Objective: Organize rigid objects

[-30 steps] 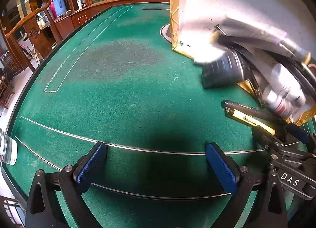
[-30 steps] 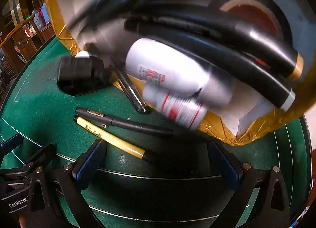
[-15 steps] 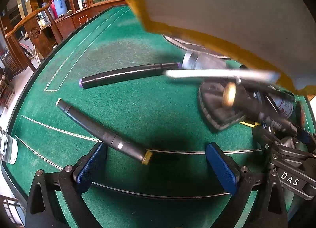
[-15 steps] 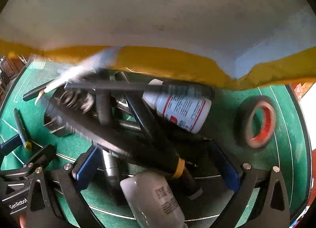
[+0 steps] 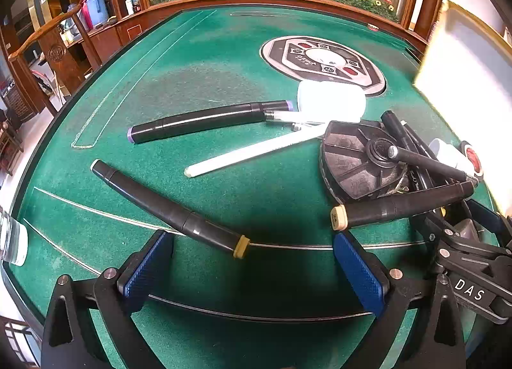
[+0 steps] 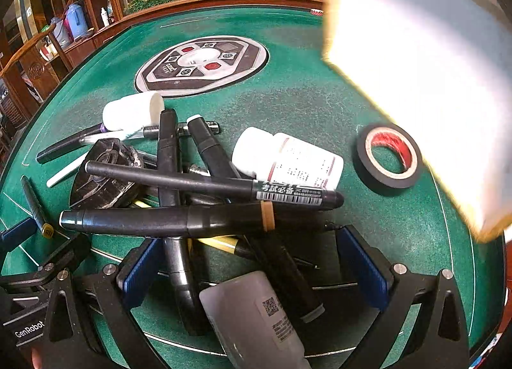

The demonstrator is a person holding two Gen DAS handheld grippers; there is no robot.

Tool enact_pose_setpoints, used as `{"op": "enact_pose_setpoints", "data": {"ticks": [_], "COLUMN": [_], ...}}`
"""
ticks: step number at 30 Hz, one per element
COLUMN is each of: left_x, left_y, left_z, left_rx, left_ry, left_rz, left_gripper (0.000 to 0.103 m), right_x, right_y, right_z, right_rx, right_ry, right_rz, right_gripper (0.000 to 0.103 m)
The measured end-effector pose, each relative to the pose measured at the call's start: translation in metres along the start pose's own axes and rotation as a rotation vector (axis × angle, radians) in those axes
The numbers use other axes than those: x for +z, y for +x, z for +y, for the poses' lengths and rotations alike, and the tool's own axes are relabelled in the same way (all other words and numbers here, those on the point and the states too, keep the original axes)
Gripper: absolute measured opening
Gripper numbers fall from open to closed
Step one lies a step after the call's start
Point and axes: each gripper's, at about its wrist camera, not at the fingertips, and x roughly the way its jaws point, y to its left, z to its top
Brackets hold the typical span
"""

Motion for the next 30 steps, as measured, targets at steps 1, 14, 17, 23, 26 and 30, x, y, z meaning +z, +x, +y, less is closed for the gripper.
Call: {"op": "enact_pose_setpoints", "data": {"ticks": [1,14,17,23,26,30], "left_x": [-0.0004,-0.0009,-0.0010,-0.0017,-0.0016,-0.0029], "left_y": [0.0000,-0.0009,-0.0009,-0.0015,-0.0014,-0.0017], "left_z": [-0.0005,-0.0012,-0.0012,-0.0007,-0.0009,-0.0005], "left_rx": [0.001,0.002,0.002,0.002,0.002,0.004], "left_ry": [0.000,0.000,0.001,0.000,-0.001,-0.005], "left_rz": [0.000,0.000,0.000,0.000,0.001,0.001], "left_gripper": [0.102,0.102,0.102,0.102,0.102,0.102], "right_x": [0.0010,0.0005,0.0006,0.0001,0.0004,0.0004], "right_y": [-0.0006,-0.0003,-0.0001,-0.0010,-0.0005,0.0007], "right_z": [0.0013,0.0018,0.0019,0.0034,0.0041,0.0031], "right_rx": [-0.001,-0.001,-0.001,-0.001,-0.001,-0.001], "right_ry": [-0.001,-0.001,-0.001,0.000,-0.002,-0.001], "right_rz": [0.000,-0.001,-0.001,-0.004,-0.002,-0.001], "right_gripper": [0.103,0.103,0.103,0.103,0.103,0.103]}}
